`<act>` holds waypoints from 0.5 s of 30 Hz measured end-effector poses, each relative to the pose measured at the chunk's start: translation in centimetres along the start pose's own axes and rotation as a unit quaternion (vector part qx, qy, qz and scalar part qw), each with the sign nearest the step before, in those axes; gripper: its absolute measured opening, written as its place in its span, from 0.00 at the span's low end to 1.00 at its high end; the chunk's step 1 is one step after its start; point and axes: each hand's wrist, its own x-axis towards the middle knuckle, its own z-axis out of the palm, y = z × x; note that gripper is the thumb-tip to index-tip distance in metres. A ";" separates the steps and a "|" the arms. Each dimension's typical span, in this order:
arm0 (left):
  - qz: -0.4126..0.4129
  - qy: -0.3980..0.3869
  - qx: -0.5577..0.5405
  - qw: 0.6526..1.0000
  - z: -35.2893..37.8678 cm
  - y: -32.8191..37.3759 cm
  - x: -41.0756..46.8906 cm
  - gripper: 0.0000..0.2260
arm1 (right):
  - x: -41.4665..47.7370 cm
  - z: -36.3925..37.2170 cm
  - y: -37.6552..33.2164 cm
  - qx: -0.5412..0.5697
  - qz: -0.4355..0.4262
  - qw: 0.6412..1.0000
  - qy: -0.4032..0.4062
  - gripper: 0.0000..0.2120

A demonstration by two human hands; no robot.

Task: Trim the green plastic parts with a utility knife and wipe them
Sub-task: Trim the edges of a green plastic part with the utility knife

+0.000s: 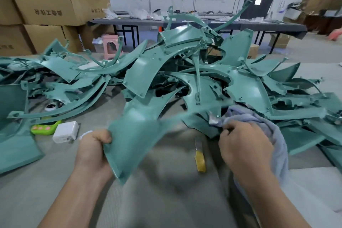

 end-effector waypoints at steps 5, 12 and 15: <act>0.015 0.030 0.043 0.999 -0.8 0.6 0.6 0.37 | -1.2 -0.6 -1.6 -0.056 0.026 0.997 0.050 0.07; 0.139 0.030 0.026 0.990 -2.6 2.5 1.5 0.13 | -2.8 0.9 -3.2 0.101 0.010 0.994 -0.039 0.05; 0.189 0.093 0.029 0.977 -2.2 2.3 1.8 0.13 | -2.4 1.0 -3.1 0.088 0.048 0.989 -0.111 0.14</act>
